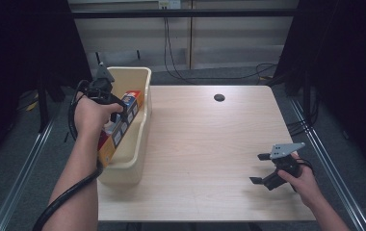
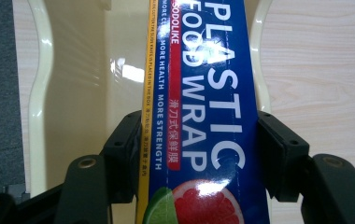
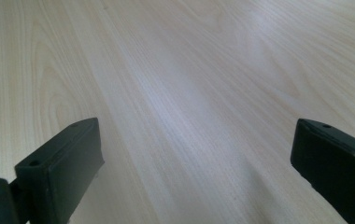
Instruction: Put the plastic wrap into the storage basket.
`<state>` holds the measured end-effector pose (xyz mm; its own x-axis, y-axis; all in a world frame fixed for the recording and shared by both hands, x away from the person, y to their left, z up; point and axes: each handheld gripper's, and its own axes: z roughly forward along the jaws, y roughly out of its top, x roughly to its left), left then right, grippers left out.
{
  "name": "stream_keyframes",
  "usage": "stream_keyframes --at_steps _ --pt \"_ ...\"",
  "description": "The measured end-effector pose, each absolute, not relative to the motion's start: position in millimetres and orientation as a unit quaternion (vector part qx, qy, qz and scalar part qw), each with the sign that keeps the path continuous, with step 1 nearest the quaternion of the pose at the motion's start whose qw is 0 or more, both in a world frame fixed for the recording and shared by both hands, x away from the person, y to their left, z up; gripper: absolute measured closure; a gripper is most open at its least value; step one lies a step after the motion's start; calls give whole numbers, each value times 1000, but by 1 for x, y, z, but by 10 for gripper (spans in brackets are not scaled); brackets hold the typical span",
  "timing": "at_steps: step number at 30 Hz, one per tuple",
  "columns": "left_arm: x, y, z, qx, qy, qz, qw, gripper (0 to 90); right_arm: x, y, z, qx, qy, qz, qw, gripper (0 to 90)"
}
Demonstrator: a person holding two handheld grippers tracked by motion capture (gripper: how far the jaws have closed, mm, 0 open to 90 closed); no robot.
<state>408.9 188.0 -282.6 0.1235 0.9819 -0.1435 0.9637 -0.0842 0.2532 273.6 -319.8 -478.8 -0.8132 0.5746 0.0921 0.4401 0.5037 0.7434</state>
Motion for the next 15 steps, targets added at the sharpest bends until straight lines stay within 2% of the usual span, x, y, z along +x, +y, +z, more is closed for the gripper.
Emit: stream_keyframes --at_steps 15 --pt "411 184 -293 728 670 36 140 405 274 -320 -478 294 863 402 87 20"
